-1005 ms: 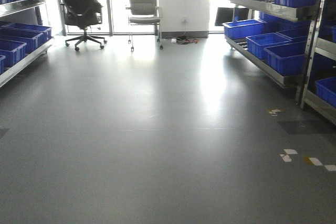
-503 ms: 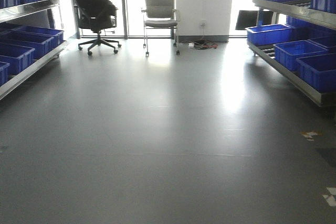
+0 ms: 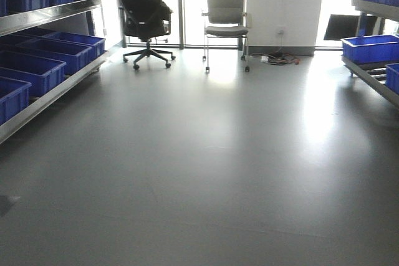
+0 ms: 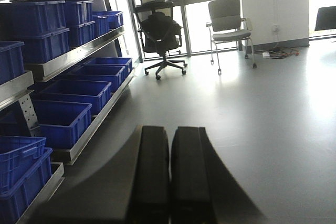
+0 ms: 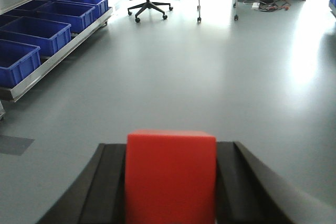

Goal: Pick red cube and place on left shelf
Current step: 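Drive forward across the floor holding the red cube in the right gripper, then turn the base toward the shelving rack of blue crates and approach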

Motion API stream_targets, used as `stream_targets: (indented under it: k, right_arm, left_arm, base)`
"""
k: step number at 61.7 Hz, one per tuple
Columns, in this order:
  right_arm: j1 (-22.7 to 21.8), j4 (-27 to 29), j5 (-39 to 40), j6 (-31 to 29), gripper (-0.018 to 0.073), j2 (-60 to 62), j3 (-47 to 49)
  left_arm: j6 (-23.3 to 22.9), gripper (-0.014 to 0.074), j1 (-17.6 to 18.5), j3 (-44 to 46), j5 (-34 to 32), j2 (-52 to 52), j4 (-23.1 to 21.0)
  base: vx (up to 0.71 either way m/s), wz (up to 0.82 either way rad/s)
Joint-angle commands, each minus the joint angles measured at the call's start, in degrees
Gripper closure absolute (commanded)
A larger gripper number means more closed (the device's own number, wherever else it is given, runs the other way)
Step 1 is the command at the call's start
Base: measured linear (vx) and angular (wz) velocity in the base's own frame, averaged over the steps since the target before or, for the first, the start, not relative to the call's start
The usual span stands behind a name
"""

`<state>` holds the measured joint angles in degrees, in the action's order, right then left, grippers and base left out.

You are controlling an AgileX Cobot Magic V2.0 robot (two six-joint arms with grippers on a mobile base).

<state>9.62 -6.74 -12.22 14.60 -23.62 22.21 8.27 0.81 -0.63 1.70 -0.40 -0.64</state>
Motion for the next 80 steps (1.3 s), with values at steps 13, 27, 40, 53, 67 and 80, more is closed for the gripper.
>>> stream_targets:
  k: [13,27,40,53,67,80]
  right_arm:
    - [-0.4,-0.6,5.1,-0.5,0.0502,-0.2,1.7]
    - [-0.4,-0.6,5.1,-0.5,0.0502,-0.2,1.7]
    - [-0.4,-0.6,5.1,-0.5,0.0502,-0.2,1.7]
    - [-0.4,-0.6,5.1,-0.5,0.0502,-0.2,1.7]
    - [-0.4,-0.6,5.1,-0.5,0.0502,-0.2,1.7]
    - [-0.4,-0.6,5.1,-0.5,0.0502,-0.2,1.7]
  left_arm:
    - [0.0,0.0491,0.3,-1.3,-5.2,0.0,-0.3]
    - [0.0,0.0491,0.3,-1.3,-5.2,0.0,-0.3]
    - [0.0,0.0491,0.3,-1.3,-5.2,0.0,-0.3]
    - [0.0,0.0491,0.3,-1.3,-5.2,0.0,-0.3]
    - [0.0,0.0491,0.3,-1.3,-5.2,0.0,-0.3]
    - [0.0,0.0491,0.3,-1.3,-5.2,0.0,-0.3]
  base:
    - [0.59,0.24]
    - [0.56,0.33]
    - [0.52,0.53]
    - [0.47,0.69]
    - [0.42,0.77]
    - [0.38,0.74]
